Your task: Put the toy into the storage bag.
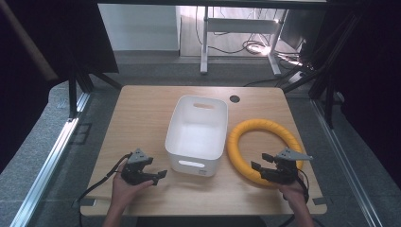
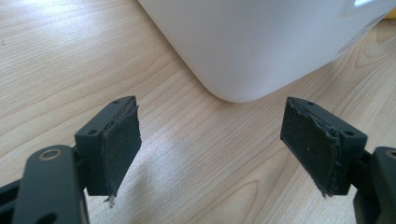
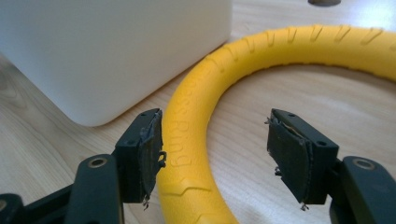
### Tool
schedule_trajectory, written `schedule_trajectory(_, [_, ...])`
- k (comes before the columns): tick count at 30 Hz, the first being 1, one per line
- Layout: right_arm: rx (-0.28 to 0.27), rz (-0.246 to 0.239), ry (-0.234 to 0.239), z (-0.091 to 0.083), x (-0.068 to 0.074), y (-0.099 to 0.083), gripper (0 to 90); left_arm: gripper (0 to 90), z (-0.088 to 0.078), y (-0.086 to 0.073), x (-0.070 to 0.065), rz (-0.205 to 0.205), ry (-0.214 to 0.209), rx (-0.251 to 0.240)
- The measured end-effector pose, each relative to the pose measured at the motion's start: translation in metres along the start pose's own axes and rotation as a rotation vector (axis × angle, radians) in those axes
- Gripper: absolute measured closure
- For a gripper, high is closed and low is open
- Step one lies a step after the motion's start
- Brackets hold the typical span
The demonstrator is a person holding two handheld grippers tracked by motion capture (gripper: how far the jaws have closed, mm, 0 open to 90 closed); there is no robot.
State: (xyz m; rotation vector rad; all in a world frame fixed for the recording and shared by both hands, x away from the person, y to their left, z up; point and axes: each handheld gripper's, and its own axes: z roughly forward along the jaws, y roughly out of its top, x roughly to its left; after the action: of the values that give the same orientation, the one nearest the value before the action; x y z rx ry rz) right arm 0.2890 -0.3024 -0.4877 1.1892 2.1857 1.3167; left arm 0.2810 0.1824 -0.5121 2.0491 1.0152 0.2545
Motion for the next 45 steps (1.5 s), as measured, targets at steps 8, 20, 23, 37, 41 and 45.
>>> schedule_trajectory(8, [0.101, -0.094, 0.025, -0.009, -0.001, 0.03, 34.2, 20.3, 0.0, 0.001, 0.0, 0.005, -0.008, 0.0])
schedule_trajectory(20, [0.264, -0.195, 0.046, -0.005, 0.0, 0.069, 32.9, 20.3, 0.001, 0.001, -0.003, 0.005, -0.014, 0.006])
schedule_trajectory(23, [0.307, -0.221, 0.053, -0.004, 0.0, 0.076, 33.4, 20.3, 0.001, 0.002, -0.002, 0.007, -0.013, 0.004])
schedule_trajectory(37, [0.574, -0.29, 0.097, 0.041, 0.008, 0.069, 35.8, 20.3, 0.004, 0.002, -0.002, 0.011, -0.017, 0.019])
schedule_trajectory(41, [0.645, -0.306, 0.112, 0.052, 0.012, 0.063, 36.3, 20.3, 0.005, 0.002, -0.003, 0.01, -0.019, 0.02])
schedule_trajectory(45, [0.692, -0.328, 0.122, 0.058, 0.016, 0.058, 36.5, 20.3, 0.005, 0.002, -0.003, 0.009, -0.019, 0.018])
